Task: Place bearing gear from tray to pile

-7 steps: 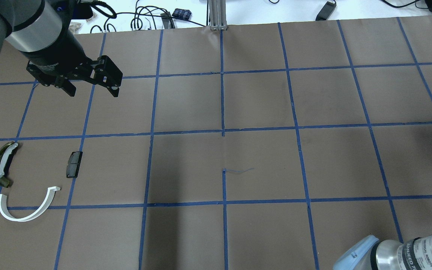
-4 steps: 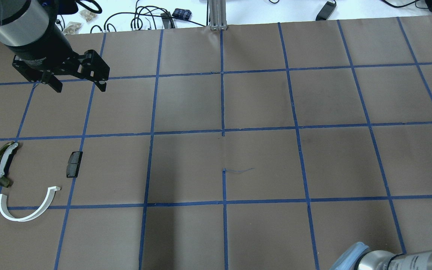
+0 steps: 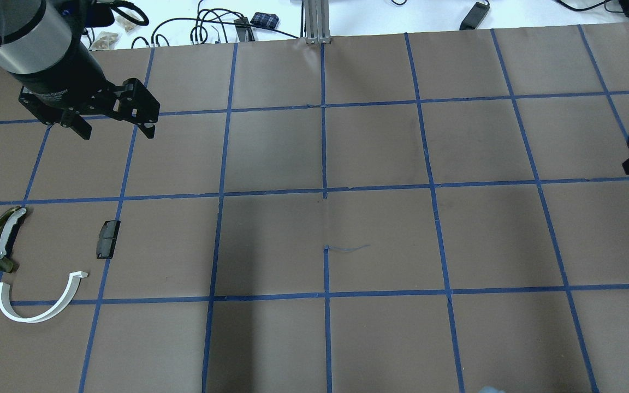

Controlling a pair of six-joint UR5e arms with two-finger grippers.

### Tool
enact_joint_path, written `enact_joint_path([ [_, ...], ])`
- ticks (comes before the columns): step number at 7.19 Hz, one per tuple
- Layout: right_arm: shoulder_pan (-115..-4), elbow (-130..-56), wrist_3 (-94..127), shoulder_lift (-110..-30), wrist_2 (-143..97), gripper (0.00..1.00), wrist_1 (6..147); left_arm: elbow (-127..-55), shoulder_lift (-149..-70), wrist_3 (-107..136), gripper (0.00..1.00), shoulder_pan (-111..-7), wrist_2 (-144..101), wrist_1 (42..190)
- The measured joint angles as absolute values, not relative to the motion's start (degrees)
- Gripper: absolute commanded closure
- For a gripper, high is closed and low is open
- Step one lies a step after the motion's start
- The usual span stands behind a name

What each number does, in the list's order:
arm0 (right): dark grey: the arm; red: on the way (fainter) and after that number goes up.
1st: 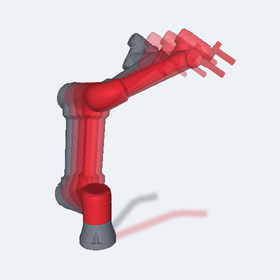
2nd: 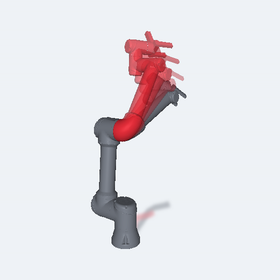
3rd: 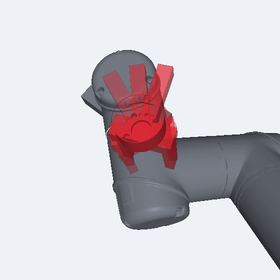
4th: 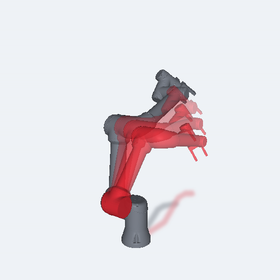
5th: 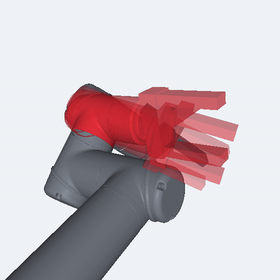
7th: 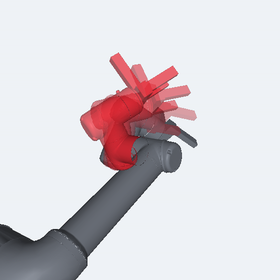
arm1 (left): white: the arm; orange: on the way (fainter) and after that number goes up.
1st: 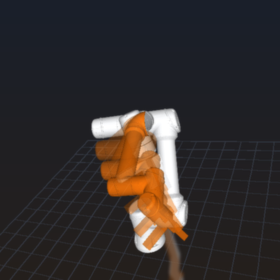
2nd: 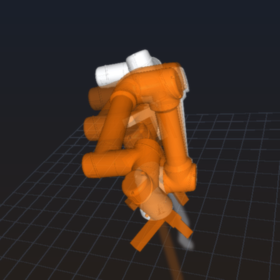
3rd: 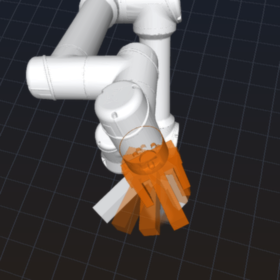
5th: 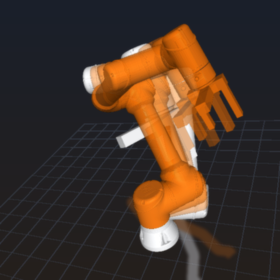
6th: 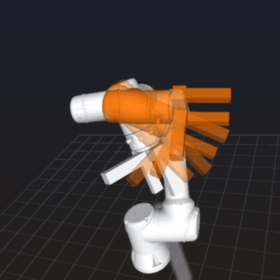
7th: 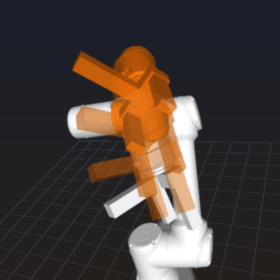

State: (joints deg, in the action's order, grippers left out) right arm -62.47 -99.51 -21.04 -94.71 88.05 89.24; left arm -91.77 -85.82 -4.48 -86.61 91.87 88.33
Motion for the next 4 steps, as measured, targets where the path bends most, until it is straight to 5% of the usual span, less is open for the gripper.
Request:
enact_joint_path([
  [4, -92.52, -99.72, 15.27, -88.79, 85.71, 0.99, 100.08, -91.55, -86.09, -4.22, 0.0, -86.65, 91.84, 88.33],
])
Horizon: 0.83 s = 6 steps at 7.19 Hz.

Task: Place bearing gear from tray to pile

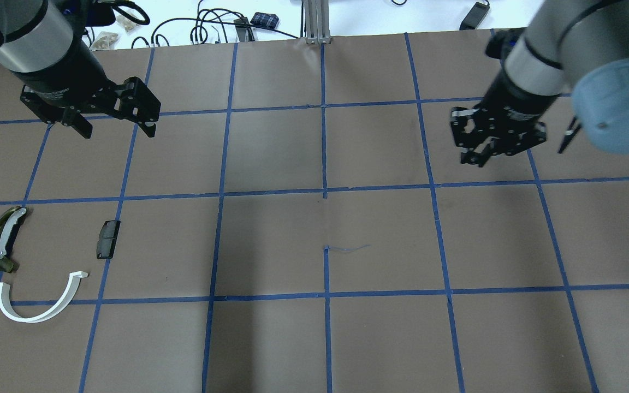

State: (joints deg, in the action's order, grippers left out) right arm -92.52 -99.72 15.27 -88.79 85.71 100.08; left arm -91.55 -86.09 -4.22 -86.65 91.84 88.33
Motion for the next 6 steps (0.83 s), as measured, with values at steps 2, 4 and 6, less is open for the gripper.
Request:
enact_joint_path([
  [2, -104.8, -100.14, 22.85, -79.97, 90.52, 0.99, 112.92, -91.81, -86.0, -4.12, 0.0, -86.66, 91.79, 88.35],
  [4, -111.88, -100.0, 24.53, -71.59, 94.51, 0.97, 122.75, -91.89, -85.96, -4.06, 0.0, -86.69, 91.76, 88.41],
  [6, -113.62, -100.26, 24.38, -65.1, 93.85, 0.85, 129.56, -91.93, -85.96, -4.04, 0.0, -86.7, 91.76, 88.42],
])
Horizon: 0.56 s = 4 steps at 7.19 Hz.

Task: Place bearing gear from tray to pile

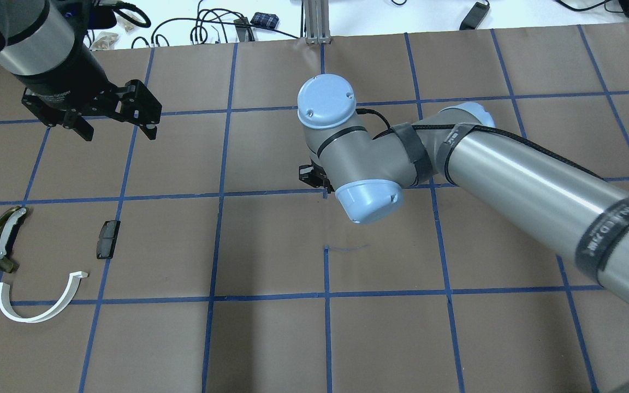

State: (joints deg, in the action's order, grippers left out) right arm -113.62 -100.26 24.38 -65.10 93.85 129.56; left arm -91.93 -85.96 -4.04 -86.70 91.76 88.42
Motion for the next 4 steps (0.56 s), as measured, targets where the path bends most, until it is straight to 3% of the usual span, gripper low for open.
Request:
enact_joint_path([
  [1, -113.9, -100.3, 24.3, -62.97, 93.22, 0.74, 131.73, -91.93, -85.96, -4.04, 0.0, -86.7, 91.76, 88.42],
  [2, -114.07, -100.34, 24.27, -61.92, 91.97, 0.25, 132.67, -91.92, -85.96, -4.02, 0.0, -86.69, 91.76, 88.42],
  [3, -114.11, -100.19, 24.3, -61.51, 90.05, 0.09, 133.07, -91.9, -85.96, -4.0, 0.0, -86.67, 91.76, 88.42],
  [4, -114.06, -99.89, 24.27, -61.55, 89.09, 0.0, 133.17, -91.91, -85.96, -4.01, 0.0, -86.68, 91.74, 88.42],
])
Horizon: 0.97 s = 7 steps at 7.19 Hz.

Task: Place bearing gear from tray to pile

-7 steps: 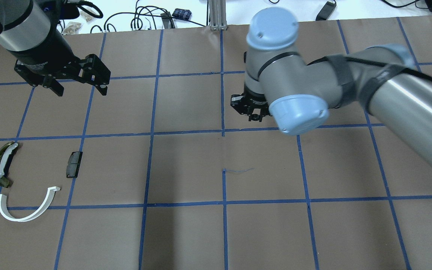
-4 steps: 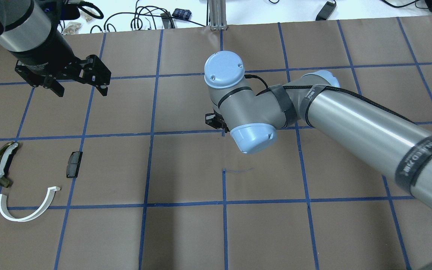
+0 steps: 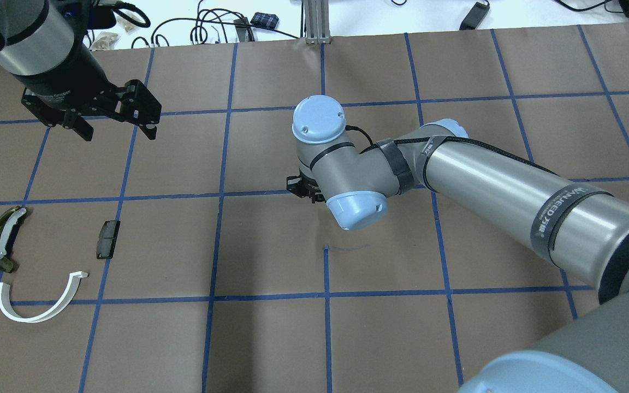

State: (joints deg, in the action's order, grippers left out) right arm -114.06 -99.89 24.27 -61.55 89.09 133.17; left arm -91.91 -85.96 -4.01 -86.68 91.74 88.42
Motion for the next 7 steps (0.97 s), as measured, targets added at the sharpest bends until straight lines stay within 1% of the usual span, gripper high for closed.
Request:
enact_joint_path([
  [2, -113.14, -99.59, 22.76, -63.61, 89.08, 0.0, 132.83, -91.93, -86.0, -3.96, 0.0, -86.74, 91.68, 88.42],
  [4, -108.8, -99.44, 19.56, -69.64, 88.49, 0.0, 130.66, -91.74, -87.32, -3.36, 0.0, -86.97, 91.66, 87.77],
  [5, -105.64, -99.48, 15.92, -73.48, 88.41, 0.0, 128.46, -91.74, -89.26, -2.37, 0.0, -87.3, 91.27, 85.03],
  [7, -98.89, -99.09, 8.99, -80.78, 88.51, 0.0, 120.97, -92.02, -95.68, 1.77, 0.0, -88.91, 87.81, 80.13],
])
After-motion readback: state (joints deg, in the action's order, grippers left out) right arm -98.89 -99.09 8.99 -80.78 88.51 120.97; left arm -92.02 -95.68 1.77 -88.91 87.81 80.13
